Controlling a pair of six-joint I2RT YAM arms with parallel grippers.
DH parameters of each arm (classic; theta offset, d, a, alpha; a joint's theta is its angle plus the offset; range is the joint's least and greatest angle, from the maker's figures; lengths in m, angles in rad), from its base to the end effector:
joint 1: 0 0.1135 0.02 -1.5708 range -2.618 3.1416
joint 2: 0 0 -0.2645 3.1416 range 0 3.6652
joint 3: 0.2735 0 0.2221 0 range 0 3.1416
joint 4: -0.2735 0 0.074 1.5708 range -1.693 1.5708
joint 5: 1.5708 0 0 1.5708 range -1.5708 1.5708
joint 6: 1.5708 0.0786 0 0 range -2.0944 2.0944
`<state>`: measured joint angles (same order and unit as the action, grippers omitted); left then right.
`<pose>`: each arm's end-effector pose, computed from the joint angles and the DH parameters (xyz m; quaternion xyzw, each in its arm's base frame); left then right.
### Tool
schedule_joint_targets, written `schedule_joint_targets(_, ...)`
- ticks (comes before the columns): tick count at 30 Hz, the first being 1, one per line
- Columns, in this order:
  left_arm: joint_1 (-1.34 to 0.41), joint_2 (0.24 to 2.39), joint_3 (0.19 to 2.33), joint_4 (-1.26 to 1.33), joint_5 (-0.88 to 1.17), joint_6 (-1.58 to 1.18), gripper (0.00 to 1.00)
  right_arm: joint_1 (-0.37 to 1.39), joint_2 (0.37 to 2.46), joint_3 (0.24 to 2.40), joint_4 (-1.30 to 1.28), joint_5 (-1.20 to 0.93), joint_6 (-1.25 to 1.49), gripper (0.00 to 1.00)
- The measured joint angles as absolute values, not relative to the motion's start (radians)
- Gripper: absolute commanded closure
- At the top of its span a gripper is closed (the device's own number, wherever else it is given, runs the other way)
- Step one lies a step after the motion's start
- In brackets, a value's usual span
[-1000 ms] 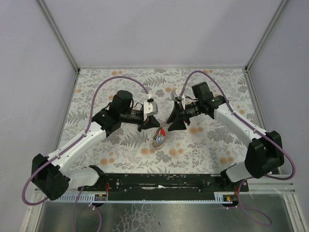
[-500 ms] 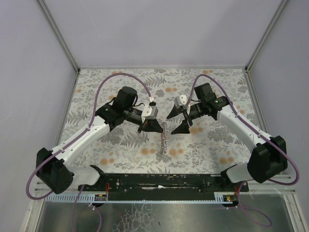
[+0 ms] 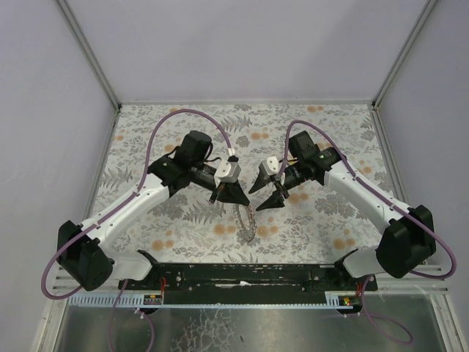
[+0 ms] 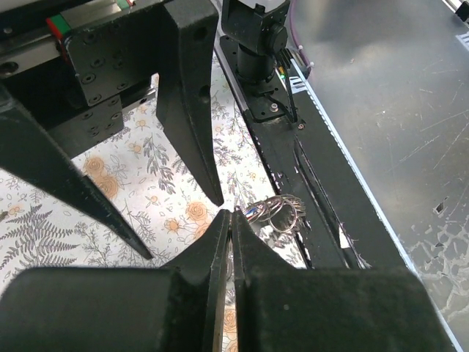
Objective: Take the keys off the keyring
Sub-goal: Pick up the key from the keyring.
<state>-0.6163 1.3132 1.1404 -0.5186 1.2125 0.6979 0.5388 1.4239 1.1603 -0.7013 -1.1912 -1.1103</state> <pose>0.1630 -0.2056 0.3268 0.6463 0.4406 -0.5009 0.3705 0.1875 0.1971 0.2926 -0.6938 0.4135 0.4441 0.3879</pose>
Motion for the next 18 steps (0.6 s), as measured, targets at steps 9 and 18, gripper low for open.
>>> schedule_joint_targets(9, -0.623, 1.281, 1.14, -0.53, 1.199, 0.711, 1.0, 0.539, 1.414, 1.182, -0.735, -1.238, -1.051, 0.53)
schedule_joint_targets(18, -0.635, 1.261, 1.14, -0.531, 1.168, 0.716, 1.0, 0.542, 1.414, 1.182, -0.735, -1.312, -0.966, 0.62)
